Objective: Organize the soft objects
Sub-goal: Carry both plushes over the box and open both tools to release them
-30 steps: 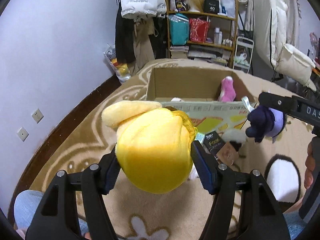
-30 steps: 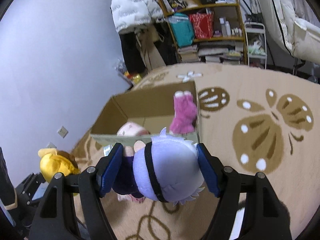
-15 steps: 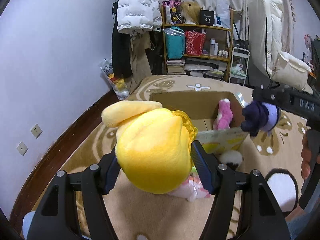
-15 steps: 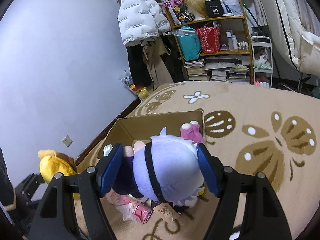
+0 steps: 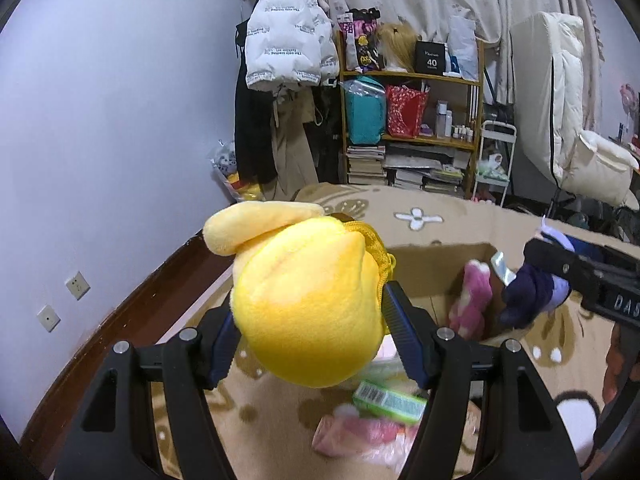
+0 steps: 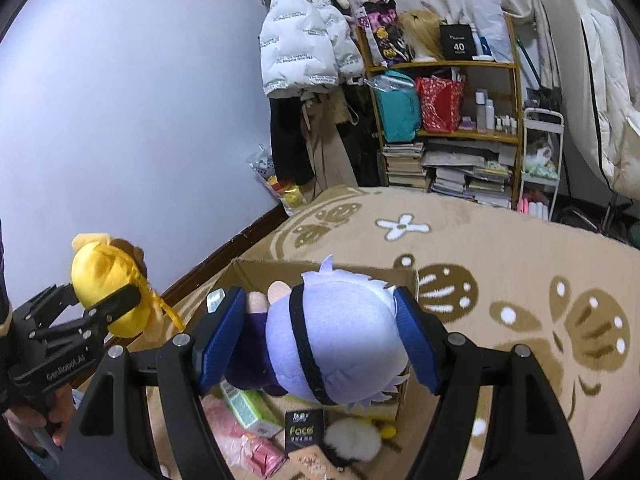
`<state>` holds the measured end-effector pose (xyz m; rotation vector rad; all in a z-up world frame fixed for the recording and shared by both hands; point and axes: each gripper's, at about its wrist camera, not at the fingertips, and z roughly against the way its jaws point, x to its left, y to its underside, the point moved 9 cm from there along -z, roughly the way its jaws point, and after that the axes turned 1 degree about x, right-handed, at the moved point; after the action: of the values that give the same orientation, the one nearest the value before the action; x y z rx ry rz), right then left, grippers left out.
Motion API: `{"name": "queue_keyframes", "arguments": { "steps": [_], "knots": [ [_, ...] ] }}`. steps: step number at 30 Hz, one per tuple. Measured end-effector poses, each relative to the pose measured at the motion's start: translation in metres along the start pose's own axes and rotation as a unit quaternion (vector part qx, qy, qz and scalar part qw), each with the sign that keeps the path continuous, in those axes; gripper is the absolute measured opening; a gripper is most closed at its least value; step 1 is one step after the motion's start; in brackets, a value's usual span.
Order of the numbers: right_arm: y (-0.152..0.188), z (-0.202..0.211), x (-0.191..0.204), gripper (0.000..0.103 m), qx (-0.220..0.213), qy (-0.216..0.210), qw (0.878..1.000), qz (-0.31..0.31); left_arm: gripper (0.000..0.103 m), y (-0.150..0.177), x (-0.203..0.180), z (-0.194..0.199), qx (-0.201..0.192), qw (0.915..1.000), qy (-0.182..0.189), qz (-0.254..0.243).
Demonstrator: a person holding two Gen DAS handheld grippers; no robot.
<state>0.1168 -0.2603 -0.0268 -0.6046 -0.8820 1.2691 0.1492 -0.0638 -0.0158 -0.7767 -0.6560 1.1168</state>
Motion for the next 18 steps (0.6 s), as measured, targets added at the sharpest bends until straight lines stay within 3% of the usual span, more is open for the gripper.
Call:
{"name": "queue_keyframes", "arguments": {
  "steps": [9, 18],
  "knots": [
    [-0.012, -0.021, -0.012, 0.079, -0.012, -0.002, 1.0, 0.005, 0.067, -0.029, -0.012, -0.027, -0.022, 0.9997, 0.01, -0.006],
    [-0.011, -0.042, -0.025, 0.079, -0.007, -0.017, 1.0, -0.01, 0.067, -0.009, -0.033, -0.068, 0.011, 0.9994, 0.024, -0.023]
  ]
}}
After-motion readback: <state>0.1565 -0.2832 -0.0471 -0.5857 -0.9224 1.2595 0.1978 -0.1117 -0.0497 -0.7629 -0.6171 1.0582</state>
